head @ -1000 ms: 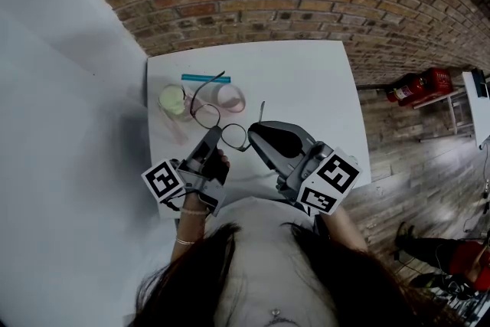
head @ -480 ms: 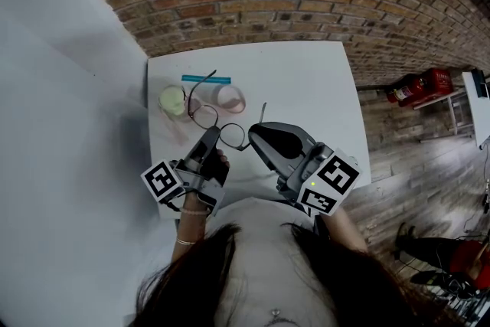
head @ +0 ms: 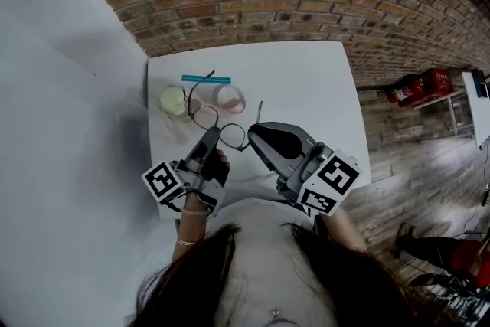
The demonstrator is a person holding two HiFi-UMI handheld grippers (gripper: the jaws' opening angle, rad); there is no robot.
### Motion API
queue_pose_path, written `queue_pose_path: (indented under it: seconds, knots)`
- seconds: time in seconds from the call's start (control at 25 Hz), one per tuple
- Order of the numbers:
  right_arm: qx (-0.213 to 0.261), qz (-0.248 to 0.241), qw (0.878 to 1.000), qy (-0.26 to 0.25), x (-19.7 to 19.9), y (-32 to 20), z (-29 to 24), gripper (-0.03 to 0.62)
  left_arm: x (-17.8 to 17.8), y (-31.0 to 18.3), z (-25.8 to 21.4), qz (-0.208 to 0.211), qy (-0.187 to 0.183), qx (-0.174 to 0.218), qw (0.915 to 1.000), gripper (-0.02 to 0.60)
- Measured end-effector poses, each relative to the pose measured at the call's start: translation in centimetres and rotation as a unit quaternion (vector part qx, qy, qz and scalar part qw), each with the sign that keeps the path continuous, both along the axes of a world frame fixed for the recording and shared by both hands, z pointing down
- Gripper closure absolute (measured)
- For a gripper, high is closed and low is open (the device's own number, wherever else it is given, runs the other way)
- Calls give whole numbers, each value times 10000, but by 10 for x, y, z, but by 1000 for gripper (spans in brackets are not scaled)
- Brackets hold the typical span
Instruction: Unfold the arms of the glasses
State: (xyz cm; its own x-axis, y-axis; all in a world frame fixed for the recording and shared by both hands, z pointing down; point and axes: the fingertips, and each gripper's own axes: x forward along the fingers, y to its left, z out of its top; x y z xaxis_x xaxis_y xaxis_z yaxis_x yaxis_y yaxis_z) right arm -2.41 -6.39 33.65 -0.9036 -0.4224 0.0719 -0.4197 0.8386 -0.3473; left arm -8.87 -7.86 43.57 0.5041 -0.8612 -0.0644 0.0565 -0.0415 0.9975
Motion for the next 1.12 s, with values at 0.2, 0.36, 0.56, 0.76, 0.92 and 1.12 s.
queue_pose_path:
  seconds: [0.2, 0.36, 0.56, 0.76, 0.92, 1.12]
  knots:
    - [8, -34, 10000, 1, -1, 1, 0, 556, -2, 1, -1, -19, -26, 16, 10000, 560]
    - [2, -45, 10000, 3, 0, 2, 1, 553, -4, 1, 0, -42, -44, 9, 10000, 560]
    - [5, -117, 9999, -15, -2, 4, 0, 552, -8, 1, 1, -90, -90, 5, 9999, 560]
    - [12, -84, 10000, -41, 0, 3, 1, 548, -16, -1, 1, -162, -91, 19, 9998, 560]
    - [6, -11, 10000, -54, 5, 0, 0, 549, -21, -3, 0, -222, -89, 16, 9997, 560]
    - [-8, 125, 9999, -28, 12, -5, 2, 551, -25, -3, -1, -263, -55, 14, 9996, 560]
